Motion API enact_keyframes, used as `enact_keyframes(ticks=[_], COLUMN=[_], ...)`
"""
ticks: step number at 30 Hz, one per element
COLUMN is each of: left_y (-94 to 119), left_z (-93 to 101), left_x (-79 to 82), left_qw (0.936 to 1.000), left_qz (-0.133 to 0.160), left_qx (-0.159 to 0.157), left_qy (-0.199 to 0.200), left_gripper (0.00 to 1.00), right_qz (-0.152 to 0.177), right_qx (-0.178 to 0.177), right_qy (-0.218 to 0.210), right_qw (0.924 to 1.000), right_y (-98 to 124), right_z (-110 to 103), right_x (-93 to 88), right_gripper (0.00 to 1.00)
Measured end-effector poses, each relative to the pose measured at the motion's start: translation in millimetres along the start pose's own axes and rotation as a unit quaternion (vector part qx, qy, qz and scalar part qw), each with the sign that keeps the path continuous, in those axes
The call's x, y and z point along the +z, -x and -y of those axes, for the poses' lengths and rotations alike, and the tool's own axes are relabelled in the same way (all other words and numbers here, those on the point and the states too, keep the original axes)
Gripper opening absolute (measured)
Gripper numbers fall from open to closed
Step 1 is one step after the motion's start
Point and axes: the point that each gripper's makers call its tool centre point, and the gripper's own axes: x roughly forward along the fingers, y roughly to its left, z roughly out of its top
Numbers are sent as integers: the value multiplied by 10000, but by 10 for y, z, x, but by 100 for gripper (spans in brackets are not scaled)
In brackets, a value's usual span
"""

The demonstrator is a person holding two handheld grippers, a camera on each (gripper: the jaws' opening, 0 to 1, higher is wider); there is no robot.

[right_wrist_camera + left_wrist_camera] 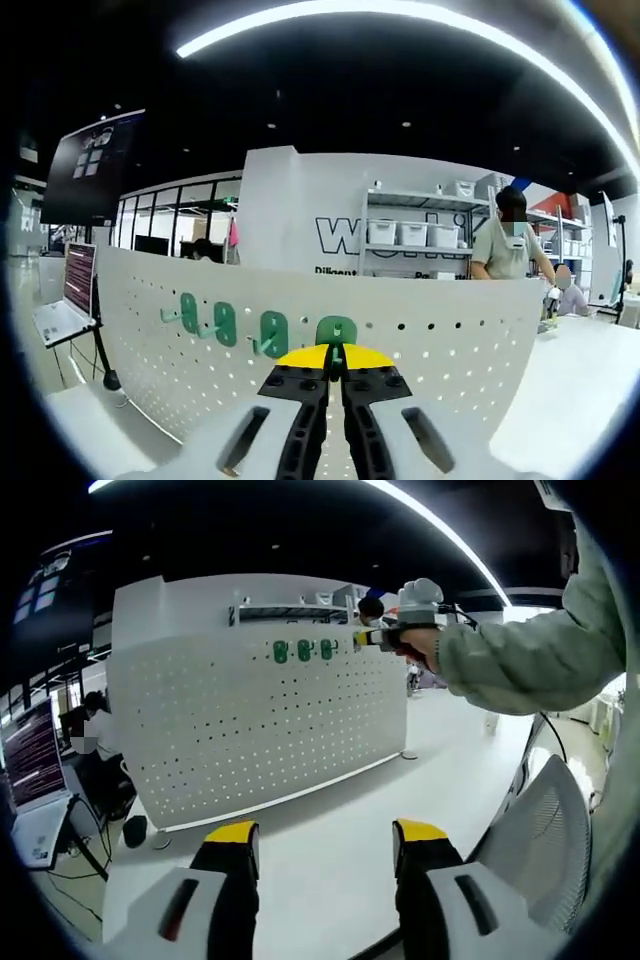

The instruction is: Insert the hook assembly into the mounting plate slot until the hook locks in place.

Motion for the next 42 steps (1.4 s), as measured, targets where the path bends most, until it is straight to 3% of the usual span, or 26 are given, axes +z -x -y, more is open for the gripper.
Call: enact_keyframes(ticks=[15,42], left_y=[-41,-101], left_z=[-76,-86], left_x=[-22,2], left_qw=[10000,10000], left_qz=[-29,-15], left_qx=[40,-6], left_qy=[61,64], left_gripper=[54,54], right_qz=[-108,-189], right_qx=[-114,-124], right_qy=[60,253], right_qw=[9999,9994], right_y=[-232,-300], right_z=[-7,12], right_x=[-78,-135], right_gripper=[2,3])
